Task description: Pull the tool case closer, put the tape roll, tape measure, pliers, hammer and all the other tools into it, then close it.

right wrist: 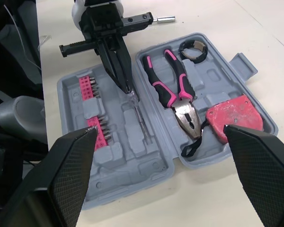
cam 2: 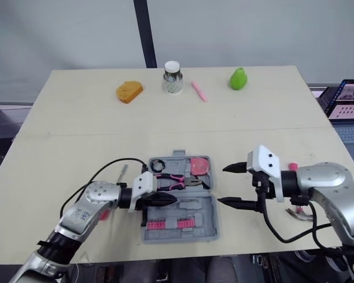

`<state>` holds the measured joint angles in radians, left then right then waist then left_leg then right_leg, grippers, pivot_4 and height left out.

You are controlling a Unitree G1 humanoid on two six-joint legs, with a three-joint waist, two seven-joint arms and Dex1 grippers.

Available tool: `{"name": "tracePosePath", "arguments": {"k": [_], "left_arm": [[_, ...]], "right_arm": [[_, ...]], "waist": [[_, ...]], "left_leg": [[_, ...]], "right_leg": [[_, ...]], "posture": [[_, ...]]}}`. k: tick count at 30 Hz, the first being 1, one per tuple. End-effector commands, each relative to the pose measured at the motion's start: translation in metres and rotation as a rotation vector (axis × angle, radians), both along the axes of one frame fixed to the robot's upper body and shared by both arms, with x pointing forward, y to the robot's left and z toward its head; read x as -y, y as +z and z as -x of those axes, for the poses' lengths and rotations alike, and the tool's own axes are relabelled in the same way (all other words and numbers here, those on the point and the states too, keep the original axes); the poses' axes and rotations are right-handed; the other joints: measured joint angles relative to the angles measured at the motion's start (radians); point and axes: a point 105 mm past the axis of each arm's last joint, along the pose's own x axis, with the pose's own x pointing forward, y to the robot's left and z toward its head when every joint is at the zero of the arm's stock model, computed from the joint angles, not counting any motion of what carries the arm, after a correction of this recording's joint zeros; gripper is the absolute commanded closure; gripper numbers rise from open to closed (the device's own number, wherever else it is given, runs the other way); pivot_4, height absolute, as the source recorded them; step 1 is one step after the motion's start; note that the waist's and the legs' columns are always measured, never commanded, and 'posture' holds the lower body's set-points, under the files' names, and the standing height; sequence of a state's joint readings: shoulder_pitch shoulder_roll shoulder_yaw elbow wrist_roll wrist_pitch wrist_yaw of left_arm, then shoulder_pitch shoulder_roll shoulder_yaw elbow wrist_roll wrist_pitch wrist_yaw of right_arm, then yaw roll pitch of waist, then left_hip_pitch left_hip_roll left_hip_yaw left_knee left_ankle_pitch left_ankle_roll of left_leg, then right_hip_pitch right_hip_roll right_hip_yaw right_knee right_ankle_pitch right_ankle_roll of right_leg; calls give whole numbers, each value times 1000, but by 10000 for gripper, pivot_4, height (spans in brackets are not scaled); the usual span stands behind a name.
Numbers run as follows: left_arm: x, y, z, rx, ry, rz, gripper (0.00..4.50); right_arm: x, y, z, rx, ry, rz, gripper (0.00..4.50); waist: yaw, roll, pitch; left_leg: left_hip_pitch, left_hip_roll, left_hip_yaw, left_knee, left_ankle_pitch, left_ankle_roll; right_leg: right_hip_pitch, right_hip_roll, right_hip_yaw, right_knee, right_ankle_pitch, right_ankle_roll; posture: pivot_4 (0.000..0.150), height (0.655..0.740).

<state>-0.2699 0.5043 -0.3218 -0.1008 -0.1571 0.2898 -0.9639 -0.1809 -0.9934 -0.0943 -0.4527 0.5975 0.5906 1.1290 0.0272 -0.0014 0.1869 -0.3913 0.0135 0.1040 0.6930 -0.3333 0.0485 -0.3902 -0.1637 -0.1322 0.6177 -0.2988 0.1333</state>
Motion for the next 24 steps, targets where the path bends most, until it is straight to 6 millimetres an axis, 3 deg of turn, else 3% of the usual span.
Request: {"name": "tracePosePath", "arguments": {"k": [1,24], "left_arm": [[2,-2,-2,29,-4,-14,44325],[3,-15,-7,43,1,-87,44325]], "right_arm": [[-2,12,4,46,22,1,0],[-2,13,5,48,21,11,0]], "waist": [[0,0,0],[0,0,0]], "left_leg": [[0,0,0,0,0,0],[0,0,0,0,0,0]], "right_leg": [[0,0,0,0,0,0],[0,0,0,0,0,0]], "posture": [[1500,7400],[1500,7400]]}}
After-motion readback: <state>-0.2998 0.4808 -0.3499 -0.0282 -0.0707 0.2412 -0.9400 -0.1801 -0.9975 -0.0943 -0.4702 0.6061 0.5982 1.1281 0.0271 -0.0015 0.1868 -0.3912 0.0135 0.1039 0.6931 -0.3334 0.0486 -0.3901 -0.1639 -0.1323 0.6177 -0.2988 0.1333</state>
